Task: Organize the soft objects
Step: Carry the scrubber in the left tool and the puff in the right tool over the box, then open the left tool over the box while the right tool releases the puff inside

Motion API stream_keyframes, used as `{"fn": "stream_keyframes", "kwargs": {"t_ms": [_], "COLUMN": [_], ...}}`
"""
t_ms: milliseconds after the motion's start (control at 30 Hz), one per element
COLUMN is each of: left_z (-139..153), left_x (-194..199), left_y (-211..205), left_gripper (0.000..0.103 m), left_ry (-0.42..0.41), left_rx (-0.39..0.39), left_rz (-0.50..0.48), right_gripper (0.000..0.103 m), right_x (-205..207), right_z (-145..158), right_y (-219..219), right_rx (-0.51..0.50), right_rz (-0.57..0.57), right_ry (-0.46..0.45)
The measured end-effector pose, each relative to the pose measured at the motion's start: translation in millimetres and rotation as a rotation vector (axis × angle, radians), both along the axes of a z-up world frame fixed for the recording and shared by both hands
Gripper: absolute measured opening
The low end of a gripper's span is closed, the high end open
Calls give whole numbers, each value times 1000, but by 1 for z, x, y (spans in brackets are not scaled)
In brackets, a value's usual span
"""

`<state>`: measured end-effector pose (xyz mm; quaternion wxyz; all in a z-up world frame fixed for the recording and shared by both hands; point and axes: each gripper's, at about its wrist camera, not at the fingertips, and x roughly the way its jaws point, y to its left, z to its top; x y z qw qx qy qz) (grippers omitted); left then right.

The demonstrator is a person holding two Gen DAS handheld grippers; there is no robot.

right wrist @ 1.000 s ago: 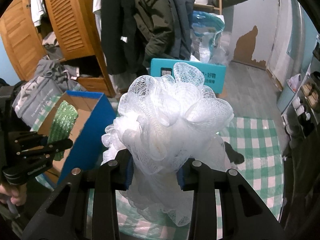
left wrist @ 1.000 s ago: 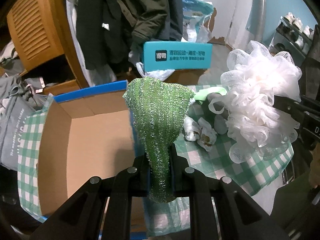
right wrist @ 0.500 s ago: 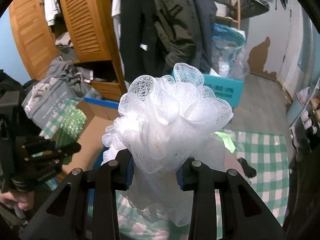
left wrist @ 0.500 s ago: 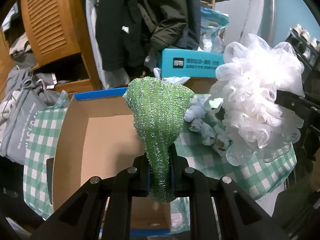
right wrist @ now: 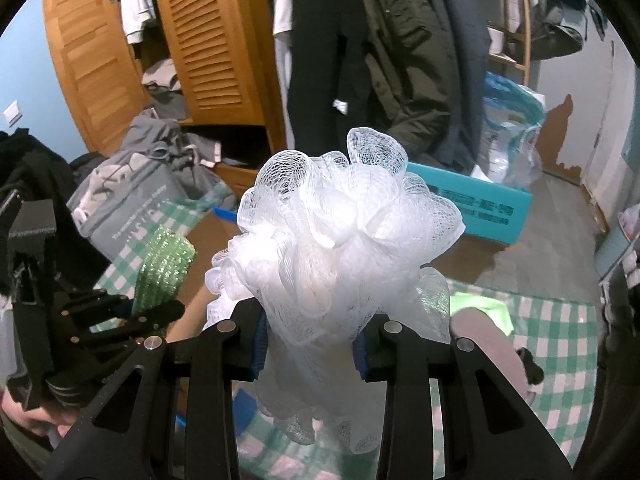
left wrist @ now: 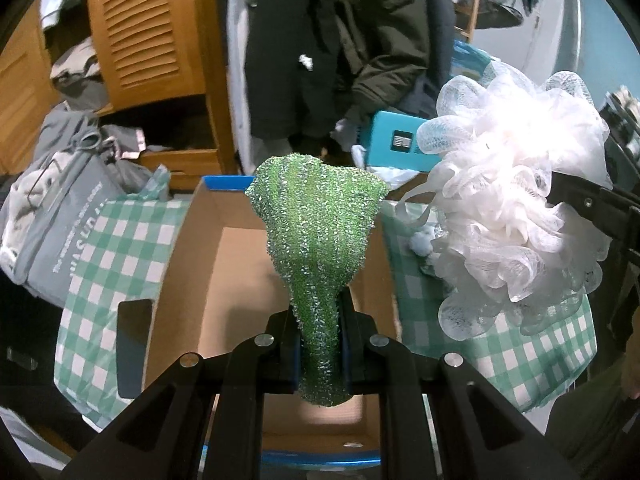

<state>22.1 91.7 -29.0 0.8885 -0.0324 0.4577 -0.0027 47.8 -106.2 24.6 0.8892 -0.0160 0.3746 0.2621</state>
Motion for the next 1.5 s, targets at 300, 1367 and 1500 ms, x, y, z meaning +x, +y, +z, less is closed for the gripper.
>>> {"fn": "stream_keyframes", "kwargs": {"t_ms": [300, 1367, 1500], "left_z": [-10, -36, -34], "left_x": [-5, -8, -8], "left_y": [37, 70, 65], "left_gripper": [14, 75, 75], "left_ry": [23, 102, 94], "left_rx": [-13, 34, 44], "left_rz": [75, 191, 178], "right_gripper": [32, 72, 72], "right_x": [6, 16, 18], "right_z": [-6, -42, -41], "right_y": [50, 111, 99], "right_rx": [-5, -56, -49], "right_rz": [73, 152, 129], "right_ry": [27, 121, 122]}}
